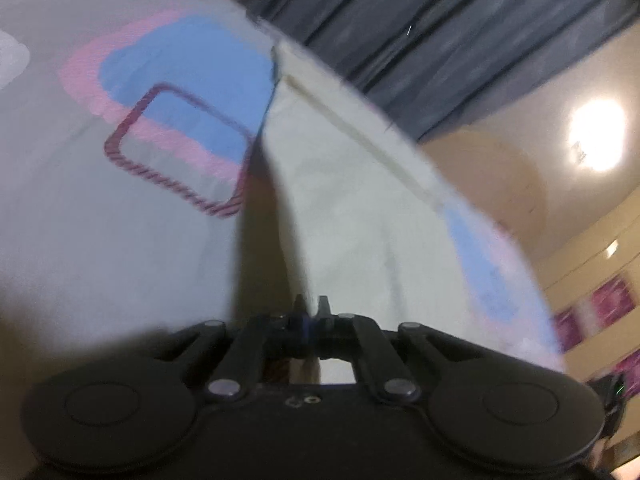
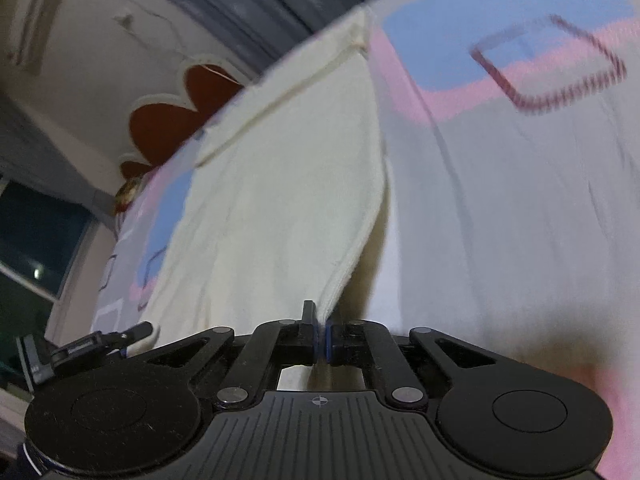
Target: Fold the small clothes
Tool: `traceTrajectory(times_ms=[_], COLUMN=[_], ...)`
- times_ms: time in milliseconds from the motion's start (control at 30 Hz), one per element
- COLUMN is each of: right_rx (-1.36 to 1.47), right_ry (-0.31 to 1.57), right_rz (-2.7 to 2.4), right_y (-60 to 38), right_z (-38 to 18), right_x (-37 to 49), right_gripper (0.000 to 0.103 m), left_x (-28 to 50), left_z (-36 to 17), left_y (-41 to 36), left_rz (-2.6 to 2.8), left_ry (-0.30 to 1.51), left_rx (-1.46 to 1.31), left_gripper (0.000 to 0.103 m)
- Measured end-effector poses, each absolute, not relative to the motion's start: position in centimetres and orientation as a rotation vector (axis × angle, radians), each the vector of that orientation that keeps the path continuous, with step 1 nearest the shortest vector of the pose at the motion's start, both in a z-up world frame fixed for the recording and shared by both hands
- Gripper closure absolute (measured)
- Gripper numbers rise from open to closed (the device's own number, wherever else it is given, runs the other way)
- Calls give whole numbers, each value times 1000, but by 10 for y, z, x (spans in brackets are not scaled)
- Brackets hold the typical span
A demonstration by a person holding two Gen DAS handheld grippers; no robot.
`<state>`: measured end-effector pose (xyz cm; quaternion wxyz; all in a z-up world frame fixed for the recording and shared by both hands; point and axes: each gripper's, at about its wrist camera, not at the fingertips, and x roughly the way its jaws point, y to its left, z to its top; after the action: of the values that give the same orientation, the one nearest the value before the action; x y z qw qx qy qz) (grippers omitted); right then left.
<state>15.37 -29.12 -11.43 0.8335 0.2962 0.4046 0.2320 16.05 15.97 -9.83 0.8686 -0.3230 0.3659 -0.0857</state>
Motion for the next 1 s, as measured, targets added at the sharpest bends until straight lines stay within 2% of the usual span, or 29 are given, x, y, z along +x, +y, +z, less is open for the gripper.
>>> traceTrajectory(times_ms=[100,200,300,367,433,500,567,667,733,800,833,867,900,933,1000], right_rx=[636,618,659,673,693,703,718,728,715,683,669,648,633,626,638], right_ry=[788,903,899,884,861,848,846,858,866,876,876,880,883,872,824], right_rz=[505,428,441,453,440,416,407,406,418,439,441,436,438,444,466], right_y=[-300,-299,-297,-297,-303,-308,-311,-310,-308,-305,-304,-303,-301,-301,-305], right_z=[-104,-131,-138,-137,-137,-136,-136,-138,-137,-134,-133,-132,-131,-130,-122], right_x=[143,151,147,142,141,146,152,159,160,161,161,161,160,159,150], right_gripper=[101,101,101,100,98,90,85,84,84,84,87,102,102,102,102], left_x=[154,153,146,141,143,147,154,165,167,169,169,170,171,170,162], left_z=[-102,-119,-121,-118,-114,-112,-112,-114,-116,-118,-117,-114,-111,-107,-101], left_y=[164,165,171,171,169,167,165,163,166,166,165,161,155,151,155], left_rz=[-130,-93,-73,-75,-96,-131,-149,-156,-151,-149,-158,-164,-169,-170,-223], left_ry=[762,811,795,786,783,785,784,780,786,789,790,794,802,807,757], left_rx=[-648,-633,-698,-707,-687,-661,-635,-652,-653,-625,-602,-551,-464,-406,-479], left_gripper=[101,100,95,85,69,59,56,59,70,74,77,79,87,101,101])
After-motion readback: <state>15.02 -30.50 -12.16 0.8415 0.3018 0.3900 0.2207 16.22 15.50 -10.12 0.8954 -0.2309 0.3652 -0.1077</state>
